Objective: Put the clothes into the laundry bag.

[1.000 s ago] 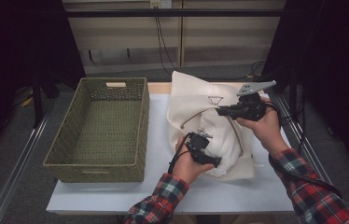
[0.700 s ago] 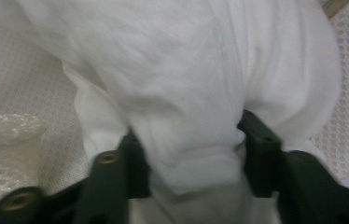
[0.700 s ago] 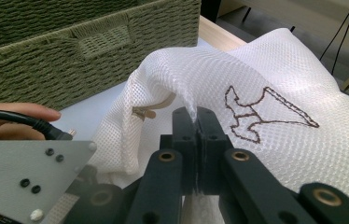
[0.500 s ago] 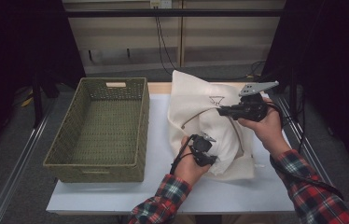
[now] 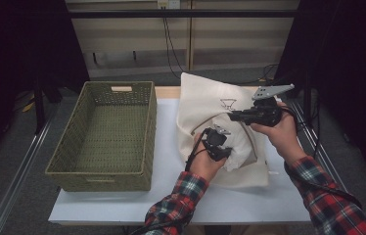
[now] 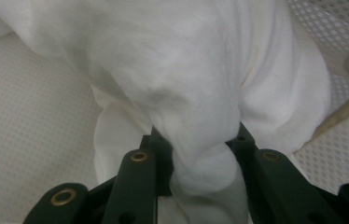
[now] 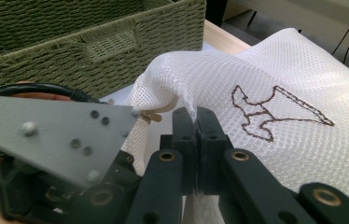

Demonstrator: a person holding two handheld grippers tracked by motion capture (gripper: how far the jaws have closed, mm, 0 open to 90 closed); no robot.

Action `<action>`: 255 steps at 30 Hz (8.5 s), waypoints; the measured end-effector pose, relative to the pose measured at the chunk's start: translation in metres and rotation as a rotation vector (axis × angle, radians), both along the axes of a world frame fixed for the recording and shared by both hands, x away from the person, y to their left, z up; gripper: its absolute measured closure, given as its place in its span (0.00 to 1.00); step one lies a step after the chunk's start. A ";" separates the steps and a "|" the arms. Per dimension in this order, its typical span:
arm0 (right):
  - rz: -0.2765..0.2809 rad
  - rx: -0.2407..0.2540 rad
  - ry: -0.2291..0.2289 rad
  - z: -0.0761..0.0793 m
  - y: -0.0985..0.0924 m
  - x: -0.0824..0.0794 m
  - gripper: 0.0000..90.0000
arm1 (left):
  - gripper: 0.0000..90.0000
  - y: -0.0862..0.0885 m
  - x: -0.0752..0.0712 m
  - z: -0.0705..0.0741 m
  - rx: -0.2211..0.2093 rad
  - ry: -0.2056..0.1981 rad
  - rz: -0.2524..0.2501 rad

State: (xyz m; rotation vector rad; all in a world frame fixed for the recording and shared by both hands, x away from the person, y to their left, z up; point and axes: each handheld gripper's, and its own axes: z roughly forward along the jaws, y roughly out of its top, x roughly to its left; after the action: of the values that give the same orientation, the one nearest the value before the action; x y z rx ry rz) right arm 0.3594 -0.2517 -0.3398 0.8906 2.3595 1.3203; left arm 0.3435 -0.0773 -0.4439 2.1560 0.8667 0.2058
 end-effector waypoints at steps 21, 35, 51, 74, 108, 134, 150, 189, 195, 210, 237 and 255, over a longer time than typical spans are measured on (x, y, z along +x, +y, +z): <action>-0.013 -0.015 0.008 -0.003 -0.003 -0.005 0.98 | 0.73 -0.024 0.009 -0.012 -0.037 -0.101 0.055; -0.015 -0.044 0.008 -0.008 0.000 -0.004 0.98 | 0.27 0.000 0.002 0.000 -0.027 -0.069 0.011; 0.003 -0.065 0.011 -0.012 0.006 0.006 0.98 | 0.38 0.055 0.010 -0.009 0.112 -0.075 0.042; -0.002 -0.059 0.014 -0.016 0.005 0.006 0.98 | 0.97 0.062 0.010 -0.018 0.098 0.043 0.097; 0.013 -0.071 0.037 -0.027 0.023 0.013 0.98 | 0.97 0.128 -0.012 0.057 0.006 0.001 0.158; 0.020 -0.079 0.034 -0.027 0.024 0.012 0.98 | 0.48 0.091 -0.013 0.048 -0.048 -0.024 0.116; -0.015 -0.122 0.017 -0.032 0.007 0.005 0.71 | 0.35 0.042 -0.013 0.015 -0.064 -0.026 0.038; 0.025 -0.087 0.042 -0.024 -0.016 -0.008 0.97 | 0.82 -0.017 0.016 -0.032 -0.002 -0.119 0.103; 0.014 -0.055 0.038 -0.021 -0.023 -0.006 0.97 | 0.83 -0.010 0.026 -0.025 0.031 -0.173 0.141; -0.008 -0.083 0.038 -0.025 -0.010 0.001 0.97 | 0.63 0.018 0.025 -0.026 -0.004 -0.124 0.130; -0.106 -0.145 0.054 -0.039 -0.001 0.029 0.97 | 0.25 -0.005 0.005 -0.027 0.000 -0.222 0.084; -0.087 -0.129 0.049 -0.034 -0.002 0.023 0.97 | 0.88 0.009 0.026 -0.018 0.134 -0.283 0.162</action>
State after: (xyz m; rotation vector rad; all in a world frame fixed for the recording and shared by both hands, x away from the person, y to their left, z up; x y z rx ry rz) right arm 0.3820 -0.2540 -0.3736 0.9847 2.3826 1.1113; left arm 0.3690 -0.0682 -0.4619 2.1114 0.8814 0.6504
